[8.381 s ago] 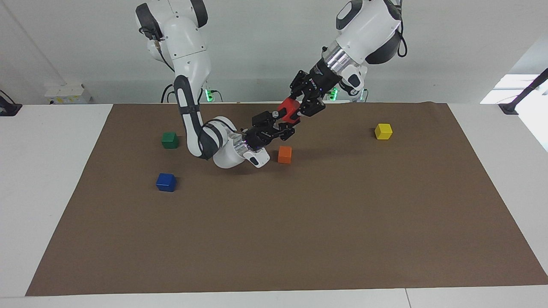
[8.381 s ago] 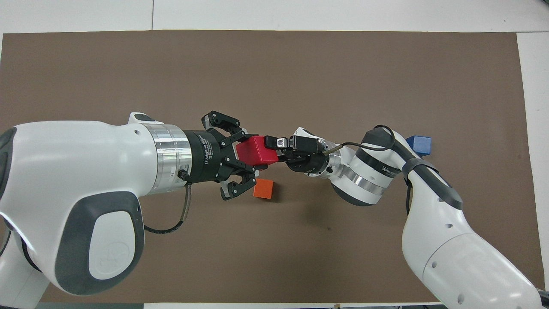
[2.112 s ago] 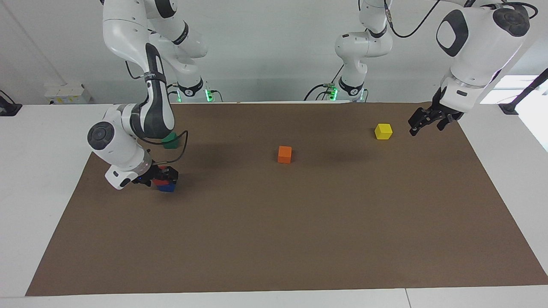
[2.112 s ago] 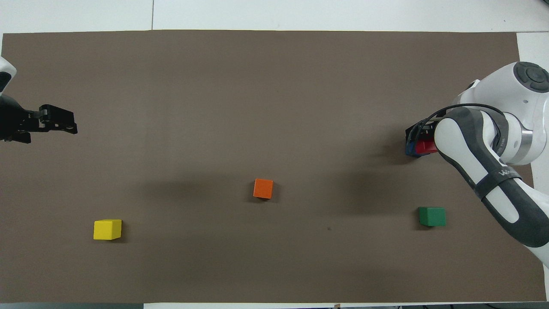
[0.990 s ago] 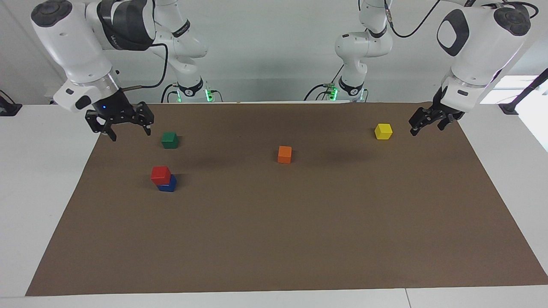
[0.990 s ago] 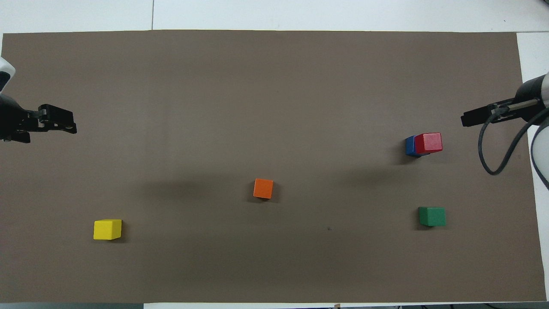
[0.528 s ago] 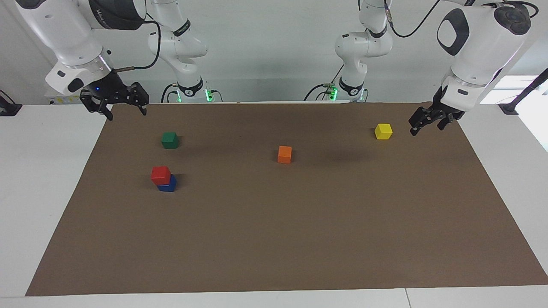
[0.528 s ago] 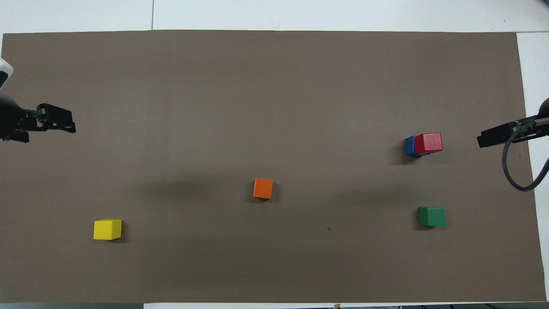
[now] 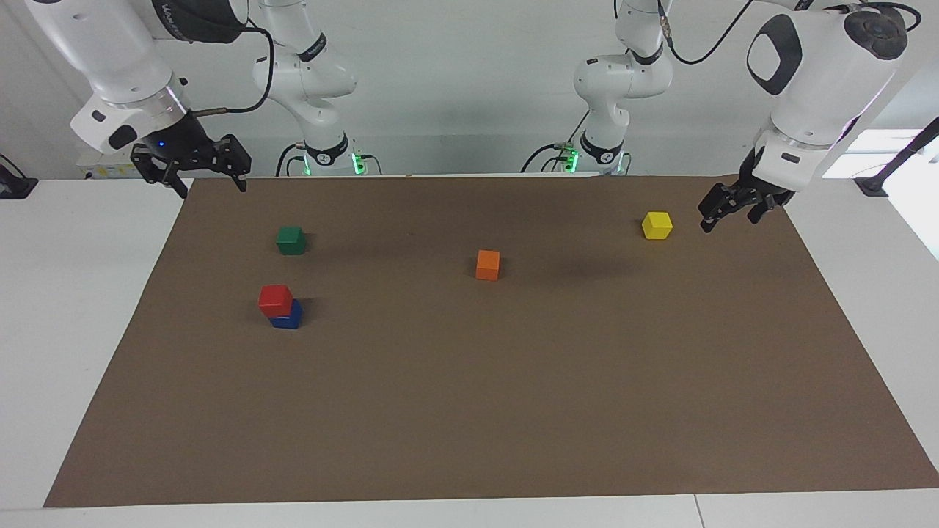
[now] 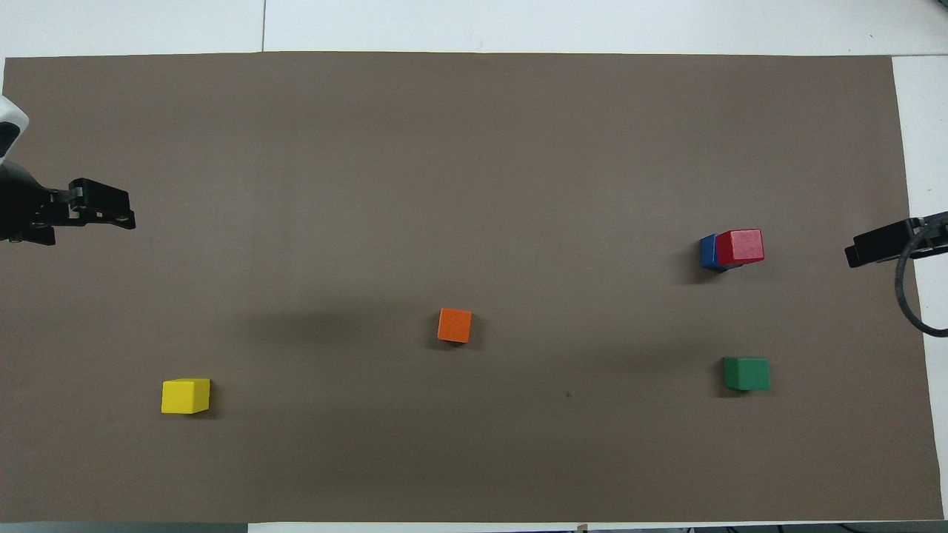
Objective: Transfer red block to right arm and stack on blue block
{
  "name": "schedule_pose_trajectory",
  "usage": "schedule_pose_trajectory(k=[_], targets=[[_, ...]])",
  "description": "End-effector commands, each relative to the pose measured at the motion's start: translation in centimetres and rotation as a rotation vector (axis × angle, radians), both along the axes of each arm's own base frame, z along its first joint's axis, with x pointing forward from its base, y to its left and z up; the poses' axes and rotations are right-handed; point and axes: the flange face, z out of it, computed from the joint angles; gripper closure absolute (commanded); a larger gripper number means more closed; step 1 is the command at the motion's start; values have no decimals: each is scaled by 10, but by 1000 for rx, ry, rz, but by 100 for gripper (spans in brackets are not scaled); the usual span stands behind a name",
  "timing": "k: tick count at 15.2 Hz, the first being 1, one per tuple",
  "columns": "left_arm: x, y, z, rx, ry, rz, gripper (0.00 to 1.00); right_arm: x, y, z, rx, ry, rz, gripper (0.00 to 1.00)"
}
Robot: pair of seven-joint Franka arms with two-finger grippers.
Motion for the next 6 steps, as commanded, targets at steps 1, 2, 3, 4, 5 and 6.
schedule_pose_trajectory(k=[1, 2, 3, 4, 5, 6], targets=[[-4, 1, 5, -15, -2, -3, 0, 1, -4, 5, -23, -25, -22, 0], [-3, 2, 5, -15, 0, -2, 0, 0, -5, 4, -21, -21, -24, 0], [-3, 3, 5, -15, -3, 0, 0, 0, -5, 4, -21, -19, -24, 0], [-4, 3, 5, -15, -2, -2, 0, 0, -5, 4, -21, -21, -24, 0], [-4, 5, 6, -15, -3, 3, 0, 0, -6, 4, -20, -19, -25, 0], [-4, 7, 8, -15, -7, 6, 0, 0, -6, 4, -20, -19, -25, 0]])
